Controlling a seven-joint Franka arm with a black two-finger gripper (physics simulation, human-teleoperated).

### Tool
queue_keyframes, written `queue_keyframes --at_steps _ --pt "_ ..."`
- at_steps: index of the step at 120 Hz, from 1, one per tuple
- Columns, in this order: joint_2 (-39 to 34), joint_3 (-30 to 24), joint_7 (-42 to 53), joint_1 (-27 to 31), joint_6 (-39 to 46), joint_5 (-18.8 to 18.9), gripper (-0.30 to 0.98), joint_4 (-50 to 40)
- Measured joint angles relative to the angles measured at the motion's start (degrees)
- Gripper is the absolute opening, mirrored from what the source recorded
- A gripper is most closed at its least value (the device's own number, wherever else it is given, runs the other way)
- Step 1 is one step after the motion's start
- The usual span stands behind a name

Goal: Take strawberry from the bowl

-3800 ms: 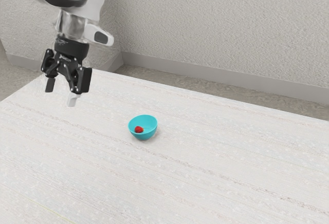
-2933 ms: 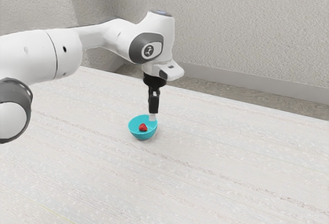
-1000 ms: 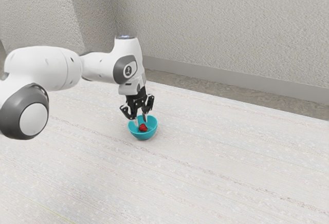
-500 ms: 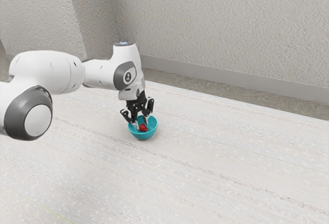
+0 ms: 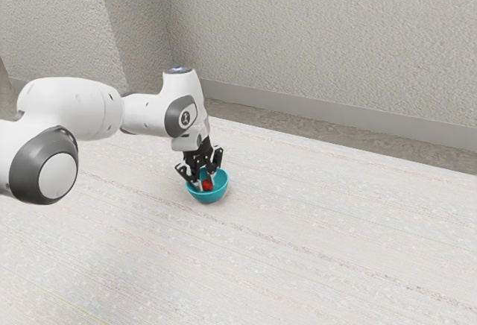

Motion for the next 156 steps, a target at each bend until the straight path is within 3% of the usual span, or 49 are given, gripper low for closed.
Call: queue_keyframes --at_steps 57,71,82,104,125,149,156 --pt "-3.45 -0.40 1.20 -1.10 0.34 -0.79 -0.03 -0.10" --pt "-5.17 -0.25 1.36 -7.35 -0.06 -0.80 -0.04 0.62" --pt "-1.37 -0.20 1.21 -12.59 0.06 -1.61 -0.05 2.63" --pt "2.03 -0.09 0.98 -13.40 0.66 -3.05 -0.05 3.92" --pt "0.43 -0.01 0.36 -13.44 0.12 -2.51 0.29 3.92" --pt "-23.69 -0.61 -4.96 -16.24 -2.21 -2.31 0.53 -5.80" --pt "-32.23 -1.90 -13.45 -16.91 -6.01 1.04 0.57 -9.73"
